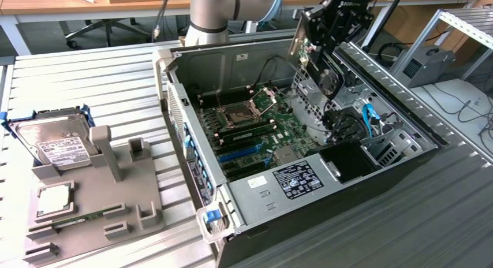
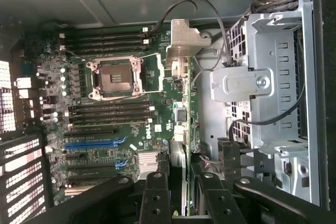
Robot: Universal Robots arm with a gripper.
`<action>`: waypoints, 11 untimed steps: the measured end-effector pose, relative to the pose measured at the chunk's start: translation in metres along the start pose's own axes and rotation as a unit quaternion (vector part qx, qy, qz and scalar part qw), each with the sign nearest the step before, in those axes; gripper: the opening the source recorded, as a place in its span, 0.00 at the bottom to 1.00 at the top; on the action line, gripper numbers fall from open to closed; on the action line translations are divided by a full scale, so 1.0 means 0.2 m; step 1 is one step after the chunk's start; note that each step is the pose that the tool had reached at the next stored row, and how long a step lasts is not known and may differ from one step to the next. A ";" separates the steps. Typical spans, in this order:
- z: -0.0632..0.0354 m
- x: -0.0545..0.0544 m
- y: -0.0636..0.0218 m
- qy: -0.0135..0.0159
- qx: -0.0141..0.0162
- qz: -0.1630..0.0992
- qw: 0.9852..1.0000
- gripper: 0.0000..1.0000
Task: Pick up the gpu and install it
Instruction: 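Pick up the gpu and move the gpu toward the slot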
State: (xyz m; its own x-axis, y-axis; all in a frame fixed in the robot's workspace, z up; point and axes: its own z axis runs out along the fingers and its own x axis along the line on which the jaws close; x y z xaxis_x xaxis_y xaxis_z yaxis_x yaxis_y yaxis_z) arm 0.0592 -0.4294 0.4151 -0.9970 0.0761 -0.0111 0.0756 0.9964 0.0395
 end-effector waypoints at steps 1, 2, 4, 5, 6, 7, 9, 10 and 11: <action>0.001 -0.01 0.001 0.000 0.000 0.000 1.000 0.26; 0.003 -0.02 0.002 0.000 0.000 0.000 1.000 0.26; 0.006 -0.03 0.004 0.001 0.000 0.000 1.000 0.26; 0.008 -0.04 0.005 0.001 0.000 0.000 1.000 0.26; 0.009 -0.05 0.006 0.001 0.000 0.000 1.000 0.26; 0.011 -0.06 0.007 0.001 0.000 0.000 1.000 0.26; 0.013 -0.07 0.008 0.001 0.000 0.000 1.000 0.26; 0.014 -0.08 0.009 0.001 0.000 0.000 1.000 0.26; 0.016 -0.08 0.010 0.001 0.000 0.000 1.000 0.26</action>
State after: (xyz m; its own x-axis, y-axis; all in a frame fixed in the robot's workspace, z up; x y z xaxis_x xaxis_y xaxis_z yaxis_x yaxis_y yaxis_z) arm 0.0761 -0.4287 0.4123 -0.9971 0.0761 -0.0085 0.0758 0.9963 0.0393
